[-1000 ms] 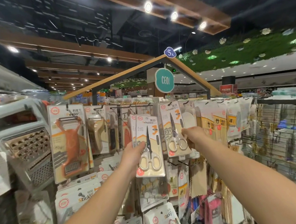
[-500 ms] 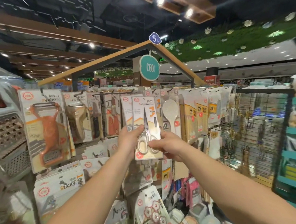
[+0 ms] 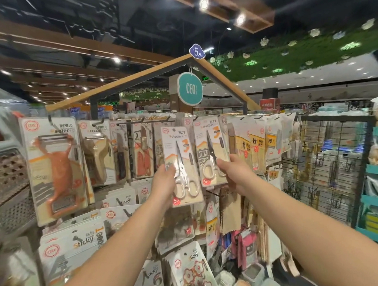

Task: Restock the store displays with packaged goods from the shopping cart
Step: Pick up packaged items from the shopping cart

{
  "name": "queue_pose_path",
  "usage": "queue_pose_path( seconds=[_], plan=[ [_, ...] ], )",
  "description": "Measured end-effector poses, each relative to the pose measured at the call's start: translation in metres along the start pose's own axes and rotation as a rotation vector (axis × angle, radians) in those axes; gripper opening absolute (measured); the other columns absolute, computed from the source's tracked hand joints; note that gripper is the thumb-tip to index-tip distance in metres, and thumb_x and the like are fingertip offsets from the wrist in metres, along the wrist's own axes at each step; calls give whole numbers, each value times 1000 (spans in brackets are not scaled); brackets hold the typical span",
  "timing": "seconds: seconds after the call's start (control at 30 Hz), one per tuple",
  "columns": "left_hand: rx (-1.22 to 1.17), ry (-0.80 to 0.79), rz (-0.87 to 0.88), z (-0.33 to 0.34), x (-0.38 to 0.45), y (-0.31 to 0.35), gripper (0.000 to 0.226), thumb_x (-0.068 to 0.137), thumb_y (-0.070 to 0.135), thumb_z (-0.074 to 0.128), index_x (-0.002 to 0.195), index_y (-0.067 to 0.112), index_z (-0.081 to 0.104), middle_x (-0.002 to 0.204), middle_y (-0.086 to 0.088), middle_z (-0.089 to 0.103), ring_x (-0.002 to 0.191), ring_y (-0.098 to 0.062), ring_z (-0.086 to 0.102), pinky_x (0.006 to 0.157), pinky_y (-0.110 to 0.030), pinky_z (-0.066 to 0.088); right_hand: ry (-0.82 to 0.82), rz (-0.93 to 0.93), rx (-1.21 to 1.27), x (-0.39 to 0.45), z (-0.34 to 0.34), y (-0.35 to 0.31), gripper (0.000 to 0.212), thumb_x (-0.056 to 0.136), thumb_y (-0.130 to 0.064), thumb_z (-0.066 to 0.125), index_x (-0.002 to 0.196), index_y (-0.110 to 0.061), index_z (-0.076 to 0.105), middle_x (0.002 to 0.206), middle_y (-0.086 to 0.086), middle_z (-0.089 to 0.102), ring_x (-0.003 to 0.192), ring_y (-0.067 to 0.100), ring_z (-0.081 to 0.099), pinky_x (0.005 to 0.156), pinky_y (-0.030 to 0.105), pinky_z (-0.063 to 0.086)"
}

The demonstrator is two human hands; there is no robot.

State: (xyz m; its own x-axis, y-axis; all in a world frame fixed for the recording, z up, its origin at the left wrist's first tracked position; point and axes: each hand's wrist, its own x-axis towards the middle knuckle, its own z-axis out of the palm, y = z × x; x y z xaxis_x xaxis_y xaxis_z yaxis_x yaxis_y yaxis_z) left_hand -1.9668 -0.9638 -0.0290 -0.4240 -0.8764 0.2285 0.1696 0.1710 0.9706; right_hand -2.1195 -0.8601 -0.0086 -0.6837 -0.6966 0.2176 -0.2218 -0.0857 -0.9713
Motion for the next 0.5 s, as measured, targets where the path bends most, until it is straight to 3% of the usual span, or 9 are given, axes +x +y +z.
queue_pose_path(
  seconds=[0.1,0.17,0.3,0.4,0.5],
  plan=[
    [27,21,-16,-9,5,-3,31,105,29,41,130,17,56,126,4,63,112,-19,60,99,-38,46,-7,-14,18,8,-1,-5,6,96,-25,62,101,-21,62,105,7,73,95,27,69,90,48,56],
    [20,29,-39,-14,7,-4,36,104,31,43,135,17,54,131,-1,63,118,-23,60,106,-48,44,1,-16,39,14,0,-5,3,97,-23,62,97,-20,63,98,8,72,85,27,67,78,43,55],
    [26,31,-45,-19,7,0,36,104,28,43,136,18,55,131,-3,63,121,-25,58,108,-51,42,22,13,61,21,7,-3,12,96,-27,63,103,-17,64,101,10,72,90,30,68,76,44,57],
    [73,34,-18,-21,9,5,35,104,26,43,135,16,56,128,-3,65,119,-24,59,108,-49,43,53,69,119,27,11,-4,15,96,-28,63,104,-15,63,100,7,71,87,24,66,67,35,55],
    [112,18,-2,-21,11,12,34,104,26,43,134,15,56,127,-2,65,118,-22,60,107,-47,44,51,95,172,34,12,-5,25,94,-30,64,112,-13,62,109,7,71,100,26,67,82,41,58]
  ],
)
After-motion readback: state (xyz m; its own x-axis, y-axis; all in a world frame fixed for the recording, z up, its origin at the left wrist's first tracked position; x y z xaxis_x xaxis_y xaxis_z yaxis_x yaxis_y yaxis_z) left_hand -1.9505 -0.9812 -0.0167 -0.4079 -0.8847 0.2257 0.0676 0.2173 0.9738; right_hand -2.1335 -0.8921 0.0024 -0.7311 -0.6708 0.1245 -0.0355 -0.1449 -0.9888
